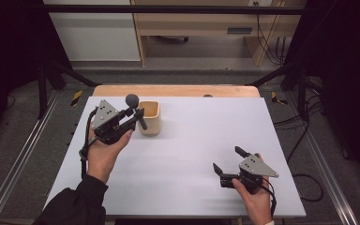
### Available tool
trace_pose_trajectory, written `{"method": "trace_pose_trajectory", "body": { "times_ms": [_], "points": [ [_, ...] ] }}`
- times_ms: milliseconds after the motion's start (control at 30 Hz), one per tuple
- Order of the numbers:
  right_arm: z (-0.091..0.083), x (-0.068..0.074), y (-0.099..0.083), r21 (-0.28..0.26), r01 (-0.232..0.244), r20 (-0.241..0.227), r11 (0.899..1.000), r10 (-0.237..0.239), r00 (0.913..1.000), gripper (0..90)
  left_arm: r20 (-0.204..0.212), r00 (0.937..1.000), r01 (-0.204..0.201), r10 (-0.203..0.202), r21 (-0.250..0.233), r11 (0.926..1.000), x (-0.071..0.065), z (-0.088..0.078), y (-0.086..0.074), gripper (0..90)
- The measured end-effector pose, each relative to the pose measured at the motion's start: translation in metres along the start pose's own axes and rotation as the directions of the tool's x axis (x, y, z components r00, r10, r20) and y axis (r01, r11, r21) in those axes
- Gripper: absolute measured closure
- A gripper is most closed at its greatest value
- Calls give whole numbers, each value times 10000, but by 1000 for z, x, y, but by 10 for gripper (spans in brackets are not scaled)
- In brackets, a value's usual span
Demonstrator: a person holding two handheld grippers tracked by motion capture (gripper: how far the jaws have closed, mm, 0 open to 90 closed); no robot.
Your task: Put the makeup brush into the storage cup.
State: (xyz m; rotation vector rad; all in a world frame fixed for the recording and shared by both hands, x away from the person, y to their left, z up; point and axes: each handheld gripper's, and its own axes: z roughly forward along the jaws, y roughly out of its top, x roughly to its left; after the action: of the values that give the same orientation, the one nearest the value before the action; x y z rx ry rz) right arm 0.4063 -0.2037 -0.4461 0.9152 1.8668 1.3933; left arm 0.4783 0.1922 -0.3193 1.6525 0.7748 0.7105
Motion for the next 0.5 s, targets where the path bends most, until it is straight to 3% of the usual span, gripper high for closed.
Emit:
{"method": "trace_pose_trajectory", "body": {
  "times_ms": [500],
  "points": [
    [-3, -3, -6, -301, -212, -15, 9993, 212, 9998, 53, -292, 9996, 22, -21, 47, 10000, 12, 15, 6, 704]
  ]
}}
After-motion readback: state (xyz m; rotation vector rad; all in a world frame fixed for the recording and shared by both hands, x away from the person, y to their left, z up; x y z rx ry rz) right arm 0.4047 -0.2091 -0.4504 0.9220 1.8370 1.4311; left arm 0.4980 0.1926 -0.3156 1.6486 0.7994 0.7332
